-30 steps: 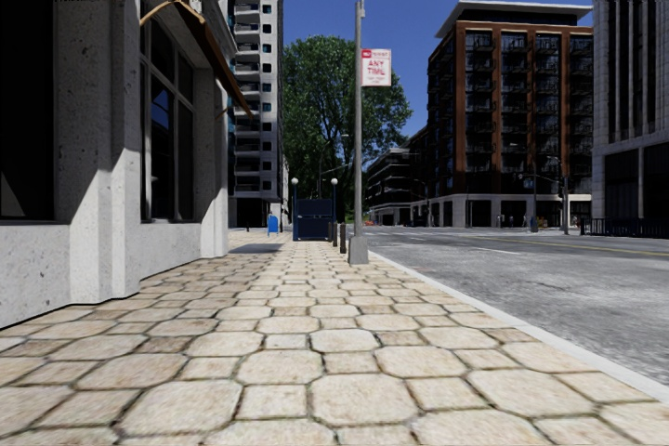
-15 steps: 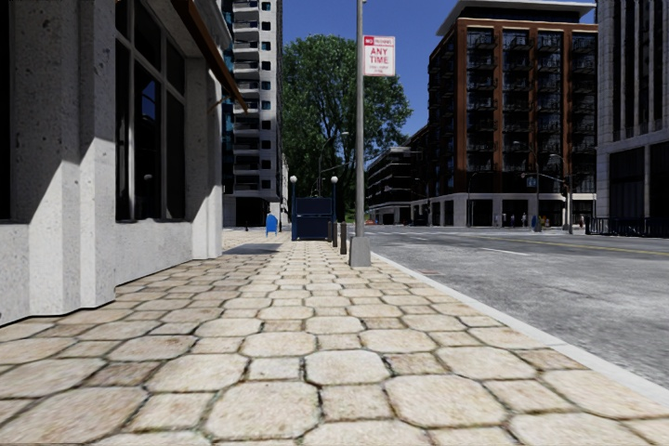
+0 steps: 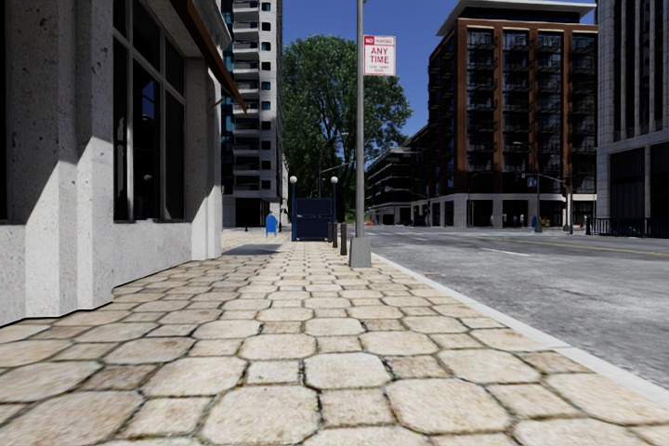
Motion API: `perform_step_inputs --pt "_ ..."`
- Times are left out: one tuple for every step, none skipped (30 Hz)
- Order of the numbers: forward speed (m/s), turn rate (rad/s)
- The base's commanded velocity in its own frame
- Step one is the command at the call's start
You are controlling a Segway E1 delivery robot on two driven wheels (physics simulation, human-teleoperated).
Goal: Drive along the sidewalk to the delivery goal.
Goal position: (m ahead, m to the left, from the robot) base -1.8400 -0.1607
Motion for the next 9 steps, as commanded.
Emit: perform_step_inputs --pt "0.00 0.00" --pt "0.00 0.00" --pt "0.00 0.00" --pt "0.00 0.00" --pt "0.00 0.00" --pt "0.00 0.00" --pt "0.00 0.00" --pt "0.00 0.00" --pt "0.00 0.00"
